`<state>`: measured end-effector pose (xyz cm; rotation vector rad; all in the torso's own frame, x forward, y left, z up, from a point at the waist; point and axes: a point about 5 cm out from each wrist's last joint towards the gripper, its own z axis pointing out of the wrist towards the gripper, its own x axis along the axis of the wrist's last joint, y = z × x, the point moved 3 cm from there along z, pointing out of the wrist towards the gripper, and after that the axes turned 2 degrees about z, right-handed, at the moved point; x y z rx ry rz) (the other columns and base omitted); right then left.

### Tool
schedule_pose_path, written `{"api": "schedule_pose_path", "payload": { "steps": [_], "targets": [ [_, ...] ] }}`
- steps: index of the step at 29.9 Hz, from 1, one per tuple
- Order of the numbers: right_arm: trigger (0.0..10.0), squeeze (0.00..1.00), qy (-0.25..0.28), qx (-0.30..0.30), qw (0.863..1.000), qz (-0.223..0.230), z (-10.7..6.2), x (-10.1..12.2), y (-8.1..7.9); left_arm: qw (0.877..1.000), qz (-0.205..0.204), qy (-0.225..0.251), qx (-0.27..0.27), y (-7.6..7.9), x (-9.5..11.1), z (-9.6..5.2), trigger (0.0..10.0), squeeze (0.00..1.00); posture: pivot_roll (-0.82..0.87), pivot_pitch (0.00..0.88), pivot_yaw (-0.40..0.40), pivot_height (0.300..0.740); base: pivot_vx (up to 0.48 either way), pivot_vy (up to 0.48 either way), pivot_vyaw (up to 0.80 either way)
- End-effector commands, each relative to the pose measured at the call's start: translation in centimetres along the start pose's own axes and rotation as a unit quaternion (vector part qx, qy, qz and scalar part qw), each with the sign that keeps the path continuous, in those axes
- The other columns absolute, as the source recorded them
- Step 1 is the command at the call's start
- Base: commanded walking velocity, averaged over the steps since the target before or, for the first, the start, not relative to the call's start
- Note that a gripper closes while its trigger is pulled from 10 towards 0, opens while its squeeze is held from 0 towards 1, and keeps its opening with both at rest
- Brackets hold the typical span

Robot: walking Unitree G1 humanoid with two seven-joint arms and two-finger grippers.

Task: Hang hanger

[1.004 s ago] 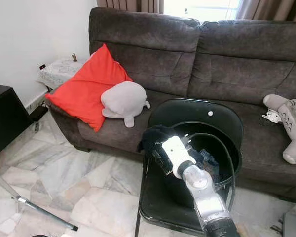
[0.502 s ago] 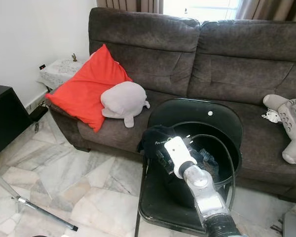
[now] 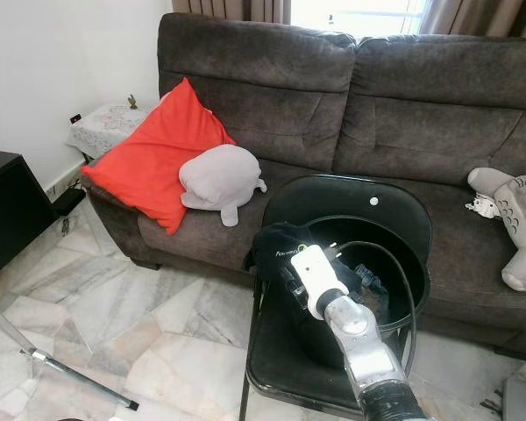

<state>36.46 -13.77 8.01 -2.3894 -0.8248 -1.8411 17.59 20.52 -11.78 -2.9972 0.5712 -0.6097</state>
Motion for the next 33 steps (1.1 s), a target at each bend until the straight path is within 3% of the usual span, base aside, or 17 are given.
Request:
{"api": "schedule_pose_path", "payload": {
  "steps": [1,13,26,30,33],
  "targets": [
    [0.0,0.00,0.000,-0.001,1.000,0.004,0.1,0.0,0.0,1.000,0.007,-0.011,0.002,-0.4,-0.6,-0.1,10.0,0.00,0.00,0.026,0.048,0.740,0.000,0.000,0.00],
    [0.0,0.00,-0.005,-0.005,1.000,0.014,-0.1,-0.5,-0.7,1.000,0.008,-0.011,0.001,-0.3,-0.6,-0.1,10.0,0.00,-0.01,0.028,0.048,0.740,0.000,0.000,0.00],
    [0.0,0.00,0.017,-0.089,0.995,0.037,-1.6,0.2,0.6,1.000,0.010,-0.012,0.000,-0.3,-0.5,-0.1,10.0,0.00,-0.03,0.028,0.046,0.740,0.000,0.000,0.00],
    [0.0,0.00,0.056,-0.163,0.983,0.061,-3.5,1.1,1.7,1.000,0.010,-0.011,0.000,-0.2,-0.5,-0.1,10.0,0.00,-0.03,0.027,0.042,0.740,0.000,0.000,0.00],
    [0.0,0.00,0.109,-0.245,0.959,0.091,-6.5,2.6,3.4,1.000,0.011,-0.012,0.000,-0.2,-0.5,-0.1,10.0,0.00,-0.05,0.031,0.039,0.740,0.000,0.000,0.00]
  ]
}}
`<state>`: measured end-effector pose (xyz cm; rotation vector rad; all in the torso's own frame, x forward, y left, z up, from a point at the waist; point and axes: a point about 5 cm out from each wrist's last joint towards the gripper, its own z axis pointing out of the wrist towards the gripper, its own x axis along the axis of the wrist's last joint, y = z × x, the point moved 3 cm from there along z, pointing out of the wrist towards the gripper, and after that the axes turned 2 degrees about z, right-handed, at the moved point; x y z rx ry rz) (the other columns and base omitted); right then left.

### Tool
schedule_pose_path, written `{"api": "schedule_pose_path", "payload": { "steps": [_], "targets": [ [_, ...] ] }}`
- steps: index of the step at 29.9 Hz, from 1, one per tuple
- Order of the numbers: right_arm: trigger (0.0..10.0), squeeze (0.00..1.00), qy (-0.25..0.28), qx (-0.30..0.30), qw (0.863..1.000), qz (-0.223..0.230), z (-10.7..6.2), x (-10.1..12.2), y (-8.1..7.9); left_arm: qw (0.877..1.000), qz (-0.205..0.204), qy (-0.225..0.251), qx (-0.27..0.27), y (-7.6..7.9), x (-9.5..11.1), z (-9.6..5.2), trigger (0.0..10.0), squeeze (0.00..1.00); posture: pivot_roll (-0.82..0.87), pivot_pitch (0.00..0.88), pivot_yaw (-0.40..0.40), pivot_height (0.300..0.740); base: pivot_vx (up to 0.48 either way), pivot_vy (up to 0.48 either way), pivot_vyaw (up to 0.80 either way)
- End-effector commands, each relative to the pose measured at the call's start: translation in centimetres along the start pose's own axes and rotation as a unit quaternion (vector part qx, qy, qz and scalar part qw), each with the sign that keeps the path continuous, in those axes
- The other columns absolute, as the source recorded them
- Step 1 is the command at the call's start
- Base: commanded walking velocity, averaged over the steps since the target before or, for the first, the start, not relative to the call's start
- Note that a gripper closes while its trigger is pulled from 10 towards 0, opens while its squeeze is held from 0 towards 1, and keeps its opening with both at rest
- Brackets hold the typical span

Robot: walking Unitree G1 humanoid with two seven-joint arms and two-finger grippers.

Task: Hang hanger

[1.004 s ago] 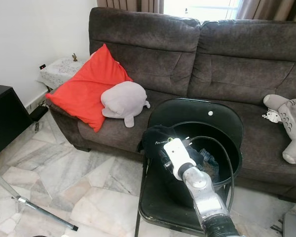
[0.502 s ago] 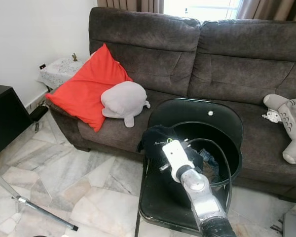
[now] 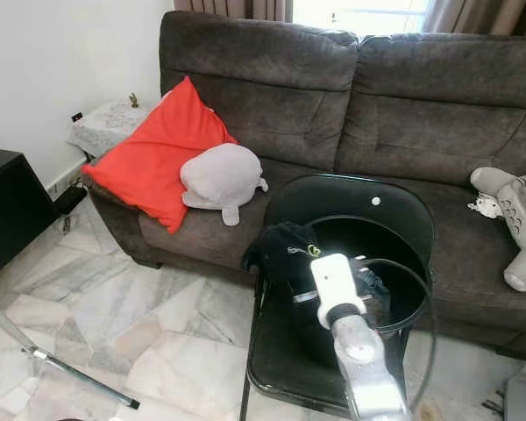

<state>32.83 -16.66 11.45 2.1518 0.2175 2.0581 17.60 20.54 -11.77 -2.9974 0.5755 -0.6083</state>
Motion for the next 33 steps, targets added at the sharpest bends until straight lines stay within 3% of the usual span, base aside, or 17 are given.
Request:
{"api": "schedule_pose_path", "payload": {
  "steps": [1,5,7,9,14,15,19,24,29,33],
  "targets": [
    [0.0,0.00,0.030,-0.041,0.999,0.010,-0.5,1.6,1.5,1.000,0.010,-0.011,0.000,-0.2,-0.5,-0.1,10.0,0.00,-0.05,0.031,0.039,0.740,0.000,0.000,0.00],
    [0.0,0.00,0.029,-0.145,0.989,0.021,-2.7,1.6,4.5,1.000,0.013,-0.012,-0.002,-0.1,-0.5,-0.1,10.0,0.00,-0.06,0.030,0.035,0.740,0.000,0.000,0.00],
    [0.0,0.00,-0.037,-0.232,0.970,0.058,-5.4,-0.6,6.8,1.000,0.014,-0.012,-0.003,-0.1,-0.5,-0.1,10.0,0.00,-0.07,0.031,0.033,0.740,0.000,0.000,0.00],
    [0.0,0.00,-0.079,-0.265,0.958,0.076,-7.5,-2.2,7.3,1.000,0.015,-0.012,-0.004,-0.1,-0.5,-0.1,10.0,0.00,-0.07,0.031,0.033,0.740,0.000,0.000,0.00],
    [0.0,0.00,-0.128,-0.290,0.946,0.061,-9.9,-3.8,7.8,1.000,0.016,-0.011,-0.004,-0.1,-0.5,-0.1,10.0,0.00,-0.07,0.030,0.029,0.740,0.000,0.000,0.00],
    [0.0,0.00,-0.164,-0.311,0.934,0.065,-11.1,-4.7,8.1,1.000,0.017,-0.011,-0.004,-0.1,-0.4,-0.1,10.0,0.00,-0.08,0.029,0.029,0.740,0.000,0.000,0.00],
    [0.0,0.00,-0.205,-0.346,0.913,0.067,-12.5,-5.6,8.8,1.000,0.019,-0.011,-0.004,-0.1,-0.4,-0.1,10.0,0.00,-0.08,0.029,0.029,0.740,0.000,0.000,0.00],
    [0.0,0.00,-0.223,-0.377,0.895,0.085,-12.8,-6.2,9.8,1.000,0.019,-0.011,-0.005,-0.1,-0.4,-0.1,10.0,0.00,-0.08,0.025,0.031,0.740,0.000,0.000,0.00],
    [0.0,0.00,-0.177,-0.370,0.907,0.095,-10.5,-4.4,11.1,1.000,0.019,-0.010,-0.003,-0.1,-0.4,-0.1,10.0,0.00,-0.08,0.023,0.032,0.740,0.000,0.000,0.00],
    [0.0,0.00,-0.121,-0.374,0.917,0.070,-8.2,-1.7,13.1,1.000,0.019,-0.010,-0.002,-0.2,-0.4,-0.1,10.0,0.00,-0.07,0.023,0.033,0.740,0.000,0.000,0.00]
  ]
}}
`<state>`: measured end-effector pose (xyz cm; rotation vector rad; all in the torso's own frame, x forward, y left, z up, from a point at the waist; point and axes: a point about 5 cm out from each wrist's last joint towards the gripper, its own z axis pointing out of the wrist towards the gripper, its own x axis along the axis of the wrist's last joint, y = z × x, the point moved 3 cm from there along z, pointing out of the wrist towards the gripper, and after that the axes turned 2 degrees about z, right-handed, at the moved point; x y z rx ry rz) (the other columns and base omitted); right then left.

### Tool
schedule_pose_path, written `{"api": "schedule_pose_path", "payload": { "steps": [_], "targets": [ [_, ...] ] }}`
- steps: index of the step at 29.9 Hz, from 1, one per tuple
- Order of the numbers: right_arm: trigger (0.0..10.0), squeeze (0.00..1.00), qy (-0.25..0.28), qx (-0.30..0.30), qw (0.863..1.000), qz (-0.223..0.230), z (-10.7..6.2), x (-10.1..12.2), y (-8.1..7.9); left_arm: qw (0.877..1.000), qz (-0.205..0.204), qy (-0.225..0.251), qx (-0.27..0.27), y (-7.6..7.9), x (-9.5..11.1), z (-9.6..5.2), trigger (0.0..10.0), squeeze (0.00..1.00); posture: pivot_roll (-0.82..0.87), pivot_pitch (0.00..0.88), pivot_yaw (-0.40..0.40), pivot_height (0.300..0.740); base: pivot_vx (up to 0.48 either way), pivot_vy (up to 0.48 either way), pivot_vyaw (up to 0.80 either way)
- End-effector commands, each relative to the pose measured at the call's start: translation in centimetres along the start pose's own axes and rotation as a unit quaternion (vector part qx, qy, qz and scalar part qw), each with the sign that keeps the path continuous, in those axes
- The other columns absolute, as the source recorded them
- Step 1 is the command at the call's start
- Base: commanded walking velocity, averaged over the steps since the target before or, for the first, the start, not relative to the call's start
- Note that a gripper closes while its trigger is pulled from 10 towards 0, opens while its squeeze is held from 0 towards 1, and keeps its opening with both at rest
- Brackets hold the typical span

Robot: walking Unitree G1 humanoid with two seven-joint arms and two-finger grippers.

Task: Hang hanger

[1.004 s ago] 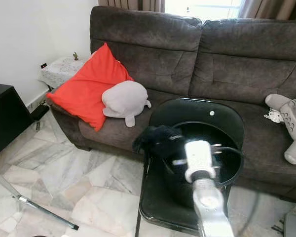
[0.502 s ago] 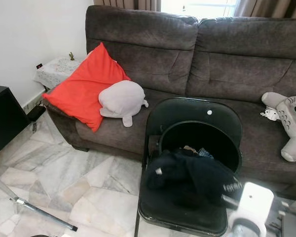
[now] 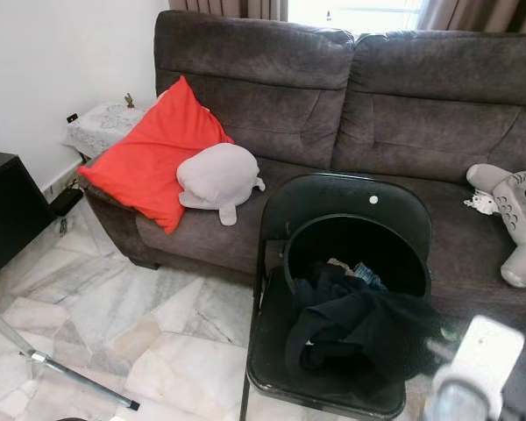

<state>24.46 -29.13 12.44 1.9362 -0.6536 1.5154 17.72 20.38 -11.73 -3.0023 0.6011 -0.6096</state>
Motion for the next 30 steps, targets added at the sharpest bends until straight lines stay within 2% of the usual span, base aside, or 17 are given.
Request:
{"api": "schedule_pose_path", "payload": {
  "steps": [1,5,9,13,18,24,27,30],
  "targets": [
    [0.0,0.00,0.031,-0.013,0.999,0.004,1.2,1.8,0.5,1.000,0.012,-0.011,0.005,-0.3,-0.6,-0.1,10.0,0.00,-0.07,0.023,0.033,0.740,0.000,0.000,0.00],
    [0.0,0.00,0.060,0.002,0.998,0.014,2.9,4.0,-0.2,1.000,0.011,-0.011,0.006,-0.3,-0.5,-0.1,10.0,0.00,-0.07,0.022,0.037,0.740,0.000,0.000,0.00],
    [0.0,0.00,0.071,0.015,0.997,0.017,3.6,4.8,-0.8,1.000,0.011,-0.011,0.006,-0.3,-0.5,-0.1,10.0,0.00,-0.07,0.022,0.037,0.740,0.000,0.000,0.00],
    [0.0,0.00,0.091,0.034,0.995,0.026,5.2,6.7,-2.2,1.000,0.011,-0.011,0.008,-0.3,-0.5,-0.1,10.0,0.00,-0.06,0.019,0.042,0.740,0.000,0.000,0.00],
    [0.0,0.00,0.112,0.032,0.992,0.041,6.2,8.6,-2.5,1.000,0.012,-0.011,0.010,-0.4,-0.5,-0.1,10.0,0.00,-0.05,0.020,0.046,0.740,0.000,0.000,0.00],
    [0.0,0.00,0.147,0.038,0.987,0.058,6.6,10.9,-2.7,1.000,0.013,-0.012,0.010,-0.4,-0.4,-0.1,10.0,0.00,-0.06,0.021,0.049,0.740,0.000,0.000,0.00],
    [0.0,0.00,0.200,0.064,0.976,0.061,6.4,13.5,-3.8,1.000,0.014,-0.011,0.009,-0.4,-0.4,-0.1,10.0,0.00,-0.06,0.022,0.050,0.740,0.000,0.000,0.00],
    [0.0,0.00,0.207,0.072,0.974,0.064,6.4,13.9,-4.1,1.000,0.013,-0.011,0.010,-0.4,-0.4,-0.1,10.0,0.00,-0.06,0.021,0.050,0.740,0.000,0.000,0.00]
  ]
}}
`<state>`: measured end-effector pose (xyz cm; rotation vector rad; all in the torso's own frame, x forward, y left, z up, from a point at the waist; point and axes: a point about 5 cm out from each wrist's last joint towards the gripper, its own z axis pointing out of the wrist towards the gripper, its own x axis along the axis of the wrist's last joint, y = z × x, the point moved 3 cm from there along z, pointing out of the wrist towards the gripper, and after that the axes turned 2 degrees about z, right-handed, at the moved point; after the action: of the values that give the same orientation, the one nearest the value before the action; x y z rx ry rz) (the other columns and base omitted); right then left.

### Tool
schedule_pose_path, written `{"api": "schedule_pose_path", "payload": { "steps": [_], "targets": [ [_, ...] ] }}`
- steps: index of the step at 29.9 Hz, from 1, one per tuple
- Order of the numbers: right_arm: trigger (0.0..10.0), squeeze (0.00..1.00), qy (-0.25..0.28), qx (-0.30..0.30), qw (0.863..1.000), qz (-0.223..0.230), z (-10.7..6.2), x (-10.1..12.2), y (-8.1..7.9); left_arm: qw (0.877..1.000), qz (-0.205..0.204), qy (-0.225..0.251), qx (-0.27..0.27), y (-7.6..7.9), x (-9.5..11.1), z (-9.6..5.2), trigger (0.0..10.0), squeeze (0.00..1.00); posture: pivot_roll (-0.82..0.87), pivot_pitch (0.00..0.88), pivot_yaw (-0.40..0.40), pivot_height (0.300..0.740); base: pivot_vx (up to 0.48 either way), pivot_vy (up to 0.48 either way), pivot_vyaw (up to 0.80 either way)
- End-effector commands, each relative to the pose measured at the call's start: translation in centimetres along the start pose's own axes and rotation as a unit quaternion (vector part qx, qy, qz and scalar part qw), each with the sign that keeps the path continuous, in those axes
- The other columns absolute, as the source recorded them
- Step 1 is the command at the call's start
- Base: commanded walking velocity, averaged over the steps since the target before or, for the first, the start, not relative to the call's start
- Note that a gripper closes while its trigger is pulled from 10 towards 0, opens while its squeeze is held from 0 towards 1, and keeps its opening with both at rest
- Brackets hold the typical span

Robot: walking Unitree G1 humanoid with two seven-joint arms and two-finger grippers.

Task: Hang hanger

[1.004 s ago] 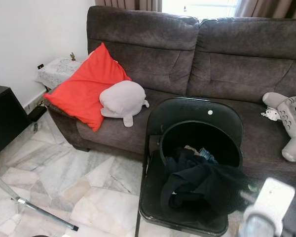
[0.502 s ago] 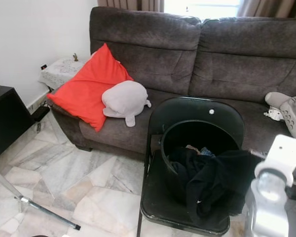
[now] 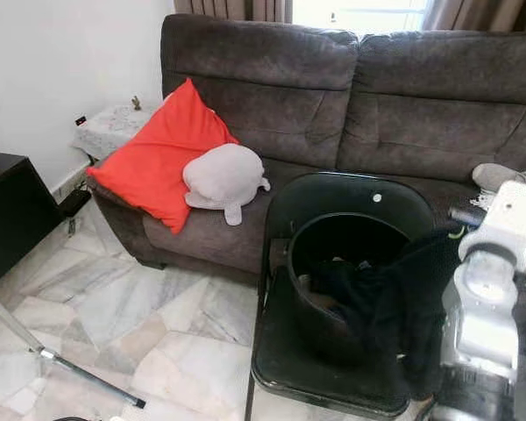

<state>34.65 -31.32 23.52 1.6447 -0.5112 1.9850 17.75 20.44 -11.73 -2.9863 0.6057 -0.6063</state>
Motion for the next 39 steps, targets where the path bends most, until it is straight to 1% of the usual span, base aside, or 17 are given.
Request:
{"api": "schedule_pose_path", "payload": {
  "steps": [1,6,8,11,12,16,18,20,21,22,24,25,27,28,31,33,39],
  "targets": [
    [0.0,0.00,0.006,0.012,1.000,0.004,0.4,0.4,-0.5,1.000,0.009,-0.010,0.003,-0.3,-0.4,-0.1,10.0,0.00,-0.05,0.020,0.048,0.740,0.000,0.000,0.00],
    [0.0,0.00,-0.025,0.031,0.999,-0.006,0.4,-1.2,-1.1,1.000,0.008,-0.010,0.003,-0.2,-0.4,-0.1,10.0,0.00,-0.05,0.020,0.048,0.740,0.000,0.000,0.00],
    [0.0,0.00,-0.010,0.040,0.999,-0.006,0.8,-0.8,-1.5,1.000,0.009,-0.010,0.003,-0.2,-0.4,-0.1,10.0,0.00,-0.05,0.021,0.051,0.740,0.000,0.000,0.00],
    [0.0,0.00,0.005,0.042,0.999,-0.005,1.3,-0.1,-1.6,1.000,0.009,-0.010,0.003,-0.2,-0.4,-0.1,10.0,0.00,-0.06,0.021,0.053,0.740,0.000,0.000,0.00],
    [0.0,0.00,0.029,0.031,0.999,0.002,2.5,1.8,-1.4,1.000,0.010,-0.010,0.003,-0.3,-0.4,-0.1,10.0,0.00,-0.06,0.021,0.053,0.740,0.000,0.000,0.00],
    [0.0,0.00,0.049,0.025,0.998,0.005,3.3,3.3,-1.4,1.000,0.010,-0.010,0.004,-0.3,-0.4,-0.1,10.0,0.00,-0.05,0.018,0.051,0.740,0.000,0.000,0.00],
    [0.0,0.00,0.054,0.066,0.996,-0.005,3.6,3.8,-3.0,1.000,0.009,-0.009,0.004,-0.3,-0.4,-0.1,10.0,0.00,-0.05,0.018,0.052,0.740,0.000,0.000,0.00],
    [0.0,0.00,0.042,0.155,0.987,-0.027,2.9,3.1,-6.0,1.000,0.009,-0.010,0.004,-0.3,-0.4,-0.1,10.0,0.00,-0.05,0.020,0.051,0.740,0.000,0.000,0.00],
    [0.0,0.00,0.042,0.155,0.987,-0.027,2.9,3.1,-6.0,1.000,0.009,-0.010,0.004,-0.3,-0.4,-0.1,10.0,0.00,-0.05,0.020,0.051,0.740,0.000,0.000,0.00],
    [0.0,0.00,0.034,0.229,0.972,-0.050,1.7,2.1,-8.6,1.000,0.009,-0.010,0.005,-0.3,-0.4,-0.1,10.0,0.00,-0.05,0.020,0.051,0.740,0.000,0.000,0.00],
    [0.0,0.00,0.028,0.290,0.954,-0.067,0.0,0.9,-10.7,1.000,0.009,-0.011,0.004,-0.3,-0.4,-0.1,10.0,0.00,-0.05,0.023,0.052,0.740,0.000,0.000,0.00],
    [0.0,0.00,0.023,0.340,0.937,-0.082,-1.5,-0.4,-12.4,1.000,0.008,-0.011,0.004,-0.3,-0.4,-0.1,10.0,0.00,-0.05,0.024,0.052,0.740,0.000,0.000,0.00],
    [0.0,0.00,0.018,0.354,0.931,-0.089,-2.1,-1.0,-13.0,1.000,0.008,-0.011,0.004,-0.3,-0.4,-0.1,10.0,0.00,-0.05,0.024,0.052,0.740,0.000,0.000,0.00],
    [0.0,0.00,0.006,0.372,0.923,-0.098,-3.1,-2.3,-13.7,1.000,0.008,-0.011,0.004,-0.3,-0.4,-0.1,10.0,0.00,-0.05,0.024,0.052,0.740,0.000,0.000,0.00],
    [0.0,0.00,-0.004,0.374,0.923,-0.096,-3.4,-3.3,-13.8,1.000,0.007,-0.010,0.005,-0.3,-0.4,-0.1,10.0,0.00,-0.05,0.024,0.052,0.740,0.000,0.000,0.00],
    [0.0,0.00,-0.005,0.375,0.922,-0.097,-3.5,-3.4,-13.8,1.000,0.007,-0.010,0.005,-0.3,-0.4,-0.1,10.0,0.00,-0.05,0.024,0.052,0.740,0.000,0.000,0.00],
    [0.0,0.00,-0.002,0.427,0.899,-0.101,-4.8,-3.6,-14.3,1.000,0.009,-0.010,0.004,-0.3,-0.3,-0.1,10.0,0.00,-0.05,0.022,0.053,0.740,0.000,0.000,0.00]
  ]
}}
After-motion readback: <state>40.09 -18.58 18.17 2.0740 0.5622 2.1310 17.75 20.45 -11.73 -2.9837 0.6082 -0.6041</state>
